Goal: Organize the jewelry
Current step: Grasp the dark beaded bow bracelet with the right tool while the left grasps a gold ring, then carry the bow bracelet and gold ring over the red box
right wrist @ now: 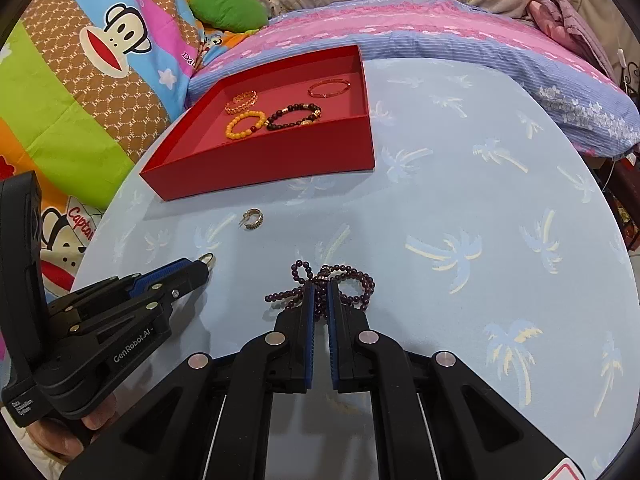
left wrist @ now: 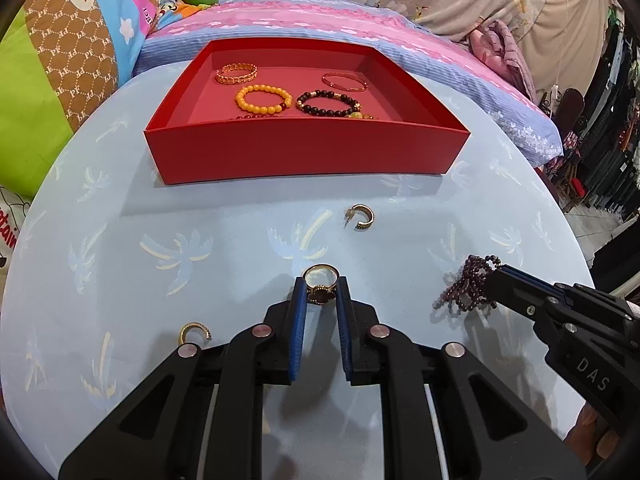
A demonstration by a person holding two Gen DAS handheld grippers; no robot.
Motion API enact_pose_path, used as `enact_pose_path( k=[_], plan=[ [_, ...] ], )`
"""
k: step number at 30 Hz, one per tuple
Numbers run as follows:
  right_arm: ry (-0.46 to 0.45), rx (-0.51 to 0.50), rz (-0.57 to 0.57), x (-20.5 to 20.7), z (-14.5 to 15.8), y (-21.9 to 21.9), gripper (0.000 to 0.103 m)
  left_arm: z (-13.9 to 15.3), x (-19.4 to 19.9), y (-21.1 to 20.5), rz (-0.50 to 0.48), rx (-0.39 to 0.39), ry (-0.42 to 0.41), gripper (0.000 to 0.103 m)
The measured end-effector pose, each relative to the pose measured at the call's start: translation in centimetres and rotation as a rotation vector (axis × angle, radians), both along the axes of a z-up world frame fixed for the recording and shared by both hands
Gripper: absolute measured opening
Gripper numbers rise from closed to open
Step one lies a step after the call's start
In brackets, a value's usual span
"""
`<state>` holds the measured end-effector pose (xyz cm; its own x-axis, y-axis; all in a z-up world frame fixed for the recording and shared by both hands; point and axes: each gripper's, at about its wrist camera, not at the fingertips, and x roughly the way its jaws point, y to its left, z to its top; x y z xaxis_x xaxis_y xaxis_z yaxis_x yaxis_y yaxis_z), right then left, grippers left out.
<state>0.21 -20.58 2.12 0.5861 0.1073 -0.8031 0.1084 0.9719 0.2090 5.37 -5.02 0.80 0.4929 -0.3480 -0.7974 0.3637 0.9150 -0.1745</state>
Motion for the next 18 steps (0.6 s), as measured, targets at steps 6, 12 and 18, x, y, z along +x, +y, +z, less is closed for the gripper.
enact_pose_path(
  k=[6,12,18],
  plan=[
    [-0.026,0.003,0.002,-0.2,1.1,0.1,0.006,0.8,-0.4,0.7,0.006,-0.01,-0.002,0.014],
    [-0.059,0.016,0.005,-0.2,2.6,0.2,0.006,2.3,-0.3,1.6,0.021,-0.029,-0.013,0.014],
    [-0.095,0.02,0.014,0.8,4.5,0.1,0.006,4.7,0.8,1.9,0.02,-0.045,-0.054,0.014]
  ],
)
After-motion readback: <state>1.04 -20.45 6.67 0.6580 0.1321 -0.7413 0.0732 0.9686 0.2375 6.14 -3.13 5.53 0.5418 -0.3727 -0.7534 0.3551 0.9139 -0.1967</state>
